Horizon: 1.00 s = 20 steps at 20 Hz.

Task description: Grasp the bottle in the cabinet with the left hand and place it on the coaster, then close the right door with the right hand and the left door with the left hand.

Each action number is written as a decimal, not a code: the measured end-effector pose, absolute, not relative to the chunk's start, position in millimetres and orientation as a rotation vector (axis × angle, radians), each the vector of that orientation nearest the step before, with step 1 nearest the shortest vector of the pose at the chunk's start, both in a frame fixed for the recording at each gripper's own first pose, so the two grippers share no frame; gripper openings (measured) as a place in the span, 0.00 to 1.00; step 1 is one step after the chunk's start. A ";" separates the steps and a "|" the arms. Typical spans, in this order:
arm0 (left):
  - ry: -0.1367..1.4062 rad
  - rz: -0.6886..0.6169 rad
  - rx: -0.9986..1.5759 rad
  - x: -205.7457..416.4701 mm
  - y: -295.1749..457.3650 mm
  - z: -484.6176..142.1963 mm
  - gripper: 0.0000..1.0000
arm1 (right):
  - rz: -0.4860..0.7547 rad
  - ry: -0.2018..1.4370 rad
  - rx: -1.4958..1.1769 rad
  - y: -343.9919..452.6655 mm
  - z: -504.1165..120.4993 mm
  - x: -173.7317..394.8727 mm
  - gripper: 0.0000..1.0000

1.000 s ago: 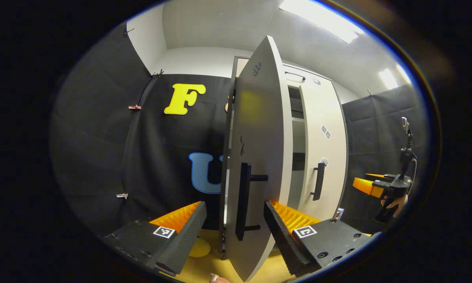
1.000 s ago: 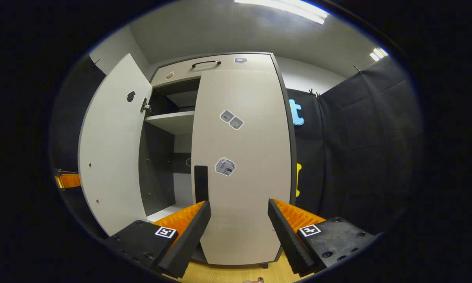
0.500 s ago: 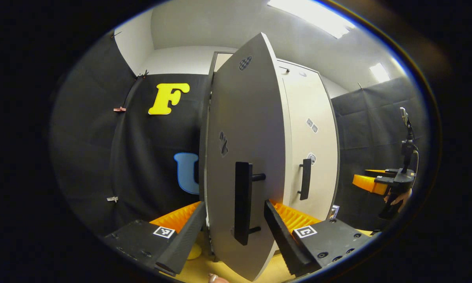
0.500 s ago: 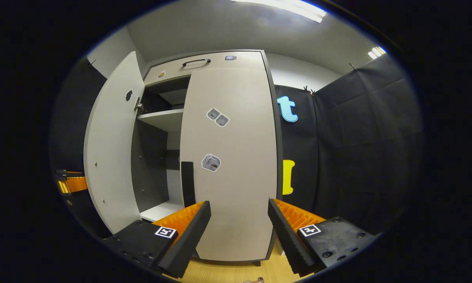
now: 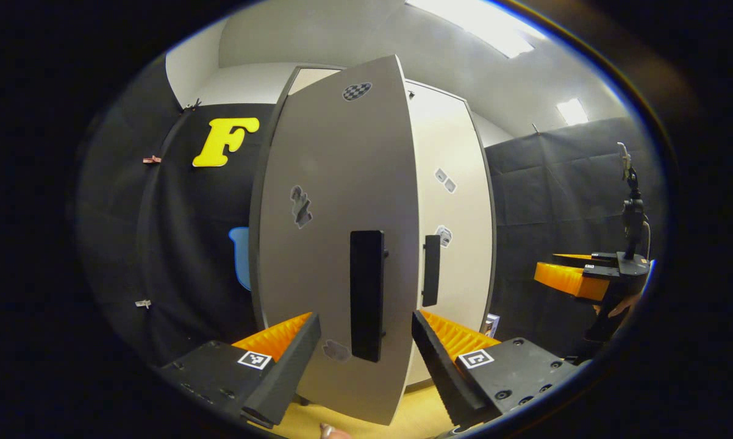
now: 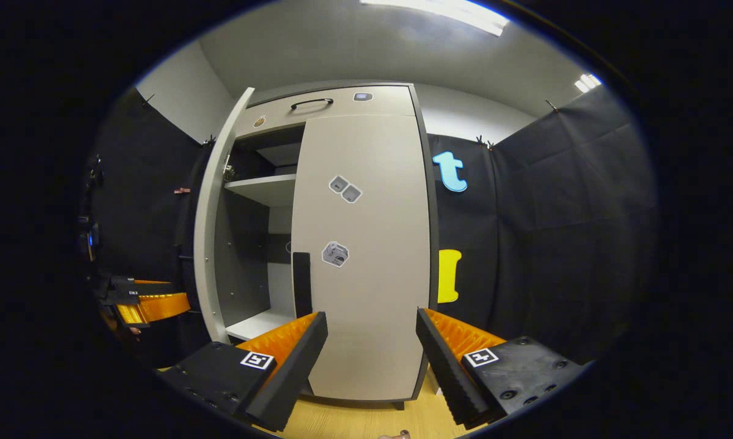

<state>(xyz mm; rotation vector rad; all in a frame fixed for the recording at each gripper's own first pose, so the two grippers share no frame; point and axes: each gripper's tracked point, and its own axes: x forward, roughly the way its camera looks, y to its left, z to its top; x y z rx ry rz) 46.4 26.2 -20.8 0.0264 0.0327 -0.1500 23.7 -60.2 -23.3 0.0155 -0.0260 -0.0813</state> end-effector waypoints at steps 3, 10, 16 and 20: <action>0.043 -0.155 0.024 41.3 21.3 -24.1 0.95 | -0.077 -0.012 0.011 -59.4 -26.0 18.8 0.97; 0.057 -0.155 0.013 25.7 16.0 -30.4 0.95 | -0.050 0.025 -0.046 -46.0 -31.9 12.8 0.98; 0.071 -0.160 -0.011 7.9 20.5 -39.3 0.95 | -0.011 -0.004 -0.020 -27.7 -18.4 4.9 0.97; 0.074 -0.152 -0.024 0.8 26.5 -42.2 0.95 | -0.006 -0.003 -0.017 -21.3 -15.6 1.2 0.97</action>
